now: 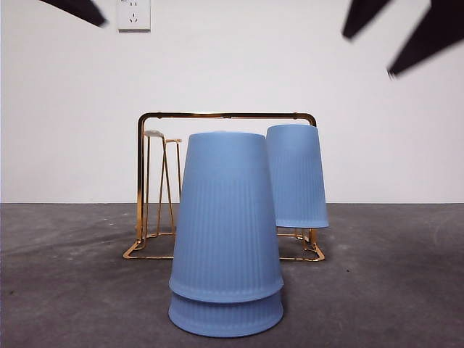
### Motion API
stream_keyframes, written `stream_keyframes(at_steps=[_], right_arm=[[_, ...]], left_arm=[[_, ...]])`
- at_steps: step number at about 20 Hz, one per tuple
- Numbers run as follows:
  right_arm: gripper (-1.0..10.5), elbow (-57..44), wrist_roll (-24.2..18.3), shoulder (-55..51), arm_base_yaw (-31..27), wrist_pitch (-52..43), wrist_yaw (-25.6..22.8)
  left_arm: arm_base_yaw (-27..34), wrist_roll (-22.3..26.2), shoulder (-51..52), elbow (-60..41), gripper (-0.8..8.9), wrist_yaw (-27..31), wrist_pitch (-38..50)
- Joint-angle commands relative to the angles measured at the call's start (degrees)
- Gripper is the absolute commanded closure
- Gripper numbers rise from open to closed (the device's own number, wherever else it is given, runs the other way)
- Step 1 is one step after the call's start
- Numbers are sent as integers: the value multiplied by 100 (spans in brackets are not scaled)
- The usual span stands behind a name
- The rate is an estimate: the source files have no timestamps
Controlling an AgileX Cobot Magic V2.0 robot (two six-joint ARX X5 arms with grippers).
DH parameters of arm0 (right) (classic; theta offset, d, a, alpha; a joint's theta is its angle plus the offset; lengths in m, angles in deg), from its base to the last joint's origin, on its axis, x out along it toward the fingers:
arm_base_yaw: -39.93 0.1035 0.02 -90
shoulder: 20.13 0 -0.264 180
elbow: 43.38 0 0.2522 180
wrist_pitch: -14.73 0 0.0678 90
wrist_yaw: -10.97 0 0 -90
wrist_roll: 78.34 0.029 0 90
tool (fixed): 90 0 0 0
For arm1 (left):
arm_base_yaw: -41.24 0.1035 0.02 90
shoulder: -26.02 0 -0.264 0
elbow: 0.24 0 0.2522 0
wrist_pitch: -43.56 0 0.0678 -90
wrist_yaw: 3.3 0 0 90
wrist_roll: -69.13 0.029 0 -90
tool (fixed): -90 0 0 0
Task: Pick the top cup and place it on cupholder, pick up the mid cup and place it on cupholder, last pick the bottom cup and place it on cupholder.
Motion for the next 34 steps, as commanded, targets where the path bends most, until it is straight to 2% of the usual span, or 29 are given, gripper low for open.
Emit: stream_keyframes(at_steps=[1,5,13,19,25,31,34], right_arm=[[564,-201,306,-140,57,-164,-15],[563,-275,358,-332,57,-133,-195],[564,-275,374,-529,55,-94,-197],[564,-275,369,-527,55,-96,-197],[564,-275,367,-527,55,-103,-197],[564,-275,367,-527,55,-116,-197],[564,-275,367,-527,55,-142,-197]], left_arm=[[-492,197,-560,208,282,367,57],[-1060,264,-1357,214,282,879,337],[-1333,315,-2295,216,298,1027,654],[-1342,313,-2389,216,485,1043,726],[-1344,313,-2389,216,488,1040,721],[-1355,313,-2387,219,640,1038,702],[-1355,313,-2387,219,669,1036,680]])
